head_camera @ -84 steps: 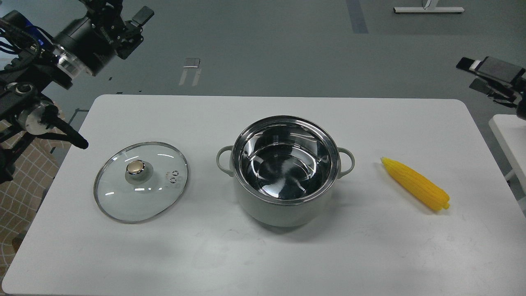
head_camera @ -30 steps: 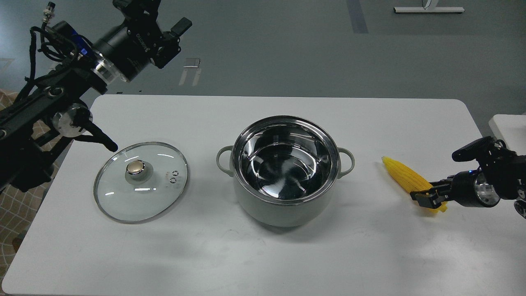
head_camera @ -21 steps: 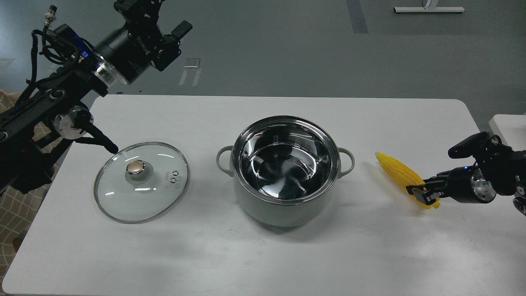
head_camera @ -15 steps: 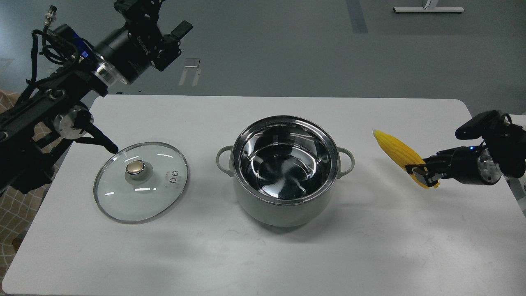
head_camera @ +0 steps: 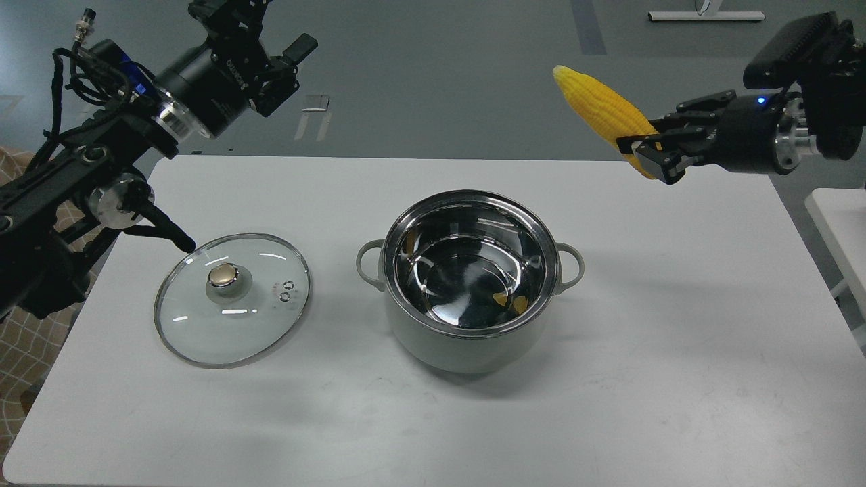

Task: Open pot and put corn in
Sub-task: 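Carry the corn cob over the pot and lower it inside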

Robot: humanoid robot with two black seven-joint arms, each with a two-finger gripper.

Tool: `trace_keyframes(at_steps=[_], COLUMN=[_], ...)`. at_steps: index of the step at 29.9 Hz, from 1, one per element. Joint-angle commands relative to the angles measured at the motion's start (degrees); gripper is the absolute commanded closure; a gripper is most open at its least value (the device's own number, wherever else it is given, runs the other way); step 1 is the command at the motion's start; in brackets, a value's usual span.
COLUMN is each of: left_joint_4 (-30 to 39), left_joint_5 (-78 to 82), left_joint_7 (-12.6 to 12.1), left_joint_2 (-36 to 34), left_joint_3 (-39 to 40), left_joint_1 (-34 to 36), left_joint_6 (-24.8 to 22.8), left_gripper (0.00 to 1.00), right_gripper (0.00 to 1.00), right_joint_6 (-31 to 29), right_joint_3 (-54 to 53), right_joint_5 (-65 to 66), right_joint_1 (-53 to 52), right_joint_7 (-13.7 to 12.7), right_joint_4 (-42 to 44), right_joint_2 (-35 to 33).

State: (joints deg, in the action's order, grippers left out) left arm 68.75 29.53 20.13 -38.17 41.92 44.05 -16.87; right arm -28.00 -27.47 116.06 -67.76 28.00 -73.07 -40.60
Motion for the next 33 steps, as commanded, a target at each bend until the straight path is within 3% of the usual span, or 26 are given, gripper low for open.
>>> trace_keyframes(at_steps=[1, 15, 33], left_joint_4=[0.1, 0.2, 0.2], left_joint_5=[0.0, 0.0, 0.0], left_joint_7=[0.0, 0.1, 0.3], left_joint_2=[0.0, 0.4, 1.1], left_joint_3=[0.2, 0.6, 1.1], left_joint_1=[-0.1, -0.5, -1.2], left_joint_6=[0.0, 0.1, 0.1], left_gripper=[0.1, 0.1, 0.1], right_gripper=[0.93, 0.91, 0.83], right_joint_6=[0.0, 0.0, 0.0], right_joint_3=[3.6, 15.7, 19.7], right_joint_5=[-0.9, -4.8, -4.3], right_joint_1=[-3.2, -5.6, -3.1], right_joint_7=[0.0, 0.0, 0.0], right_joint_4=[0.1, 1.9, 7.2], right_joint_2=[3.4, 15.0, 19.8])
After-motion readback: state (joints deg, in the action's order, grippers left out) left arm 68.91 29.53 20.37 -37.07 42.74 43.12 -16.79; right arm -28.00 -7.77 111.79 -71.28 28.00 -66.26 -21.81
